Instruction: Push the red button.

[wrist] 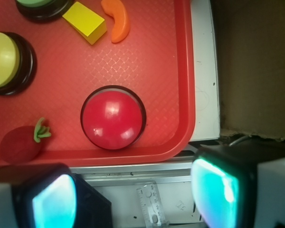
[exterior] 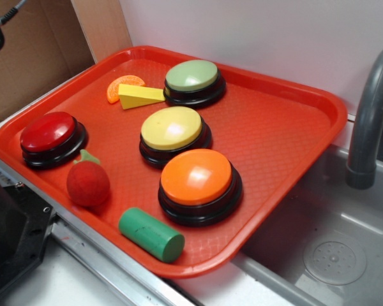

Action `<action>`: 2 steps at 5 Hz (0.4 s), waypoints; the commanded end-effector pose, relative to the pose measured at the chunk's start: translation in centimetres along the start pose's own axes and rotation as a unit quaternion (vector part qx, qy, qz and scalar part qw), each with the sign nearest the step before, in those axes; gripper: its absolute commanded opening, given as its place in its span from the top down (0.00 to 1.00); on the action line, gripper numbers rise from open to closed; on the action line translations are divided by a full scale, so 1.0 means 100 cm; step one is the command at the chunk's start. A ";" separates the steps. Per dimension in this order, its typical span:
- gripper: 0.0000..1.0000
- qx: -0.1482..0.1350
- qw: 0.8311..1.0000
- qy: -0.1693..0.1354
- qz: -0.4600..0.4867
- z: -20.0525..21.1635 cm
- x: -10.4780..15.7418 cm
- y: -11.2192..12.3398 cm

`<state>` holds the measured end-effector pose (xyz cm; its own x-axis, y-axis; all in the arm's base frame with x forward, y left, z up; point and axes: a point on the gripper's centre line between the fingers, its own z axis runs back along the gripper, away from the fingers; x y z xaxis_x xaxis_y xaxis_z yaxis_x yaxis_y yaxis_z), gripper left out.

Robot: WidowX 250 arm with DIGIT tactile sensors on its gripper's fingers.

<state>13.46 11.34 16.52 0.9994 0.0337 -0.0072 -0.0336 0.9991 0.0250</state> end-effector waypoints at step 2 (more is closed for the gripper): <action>0.00 0.019 0.999 -0.011 -0.038 0.015 0.023 -0.013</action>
<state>15.27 9.87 16.79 0.9991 -0.0323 -0.0268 0.0332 0.9989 0.0335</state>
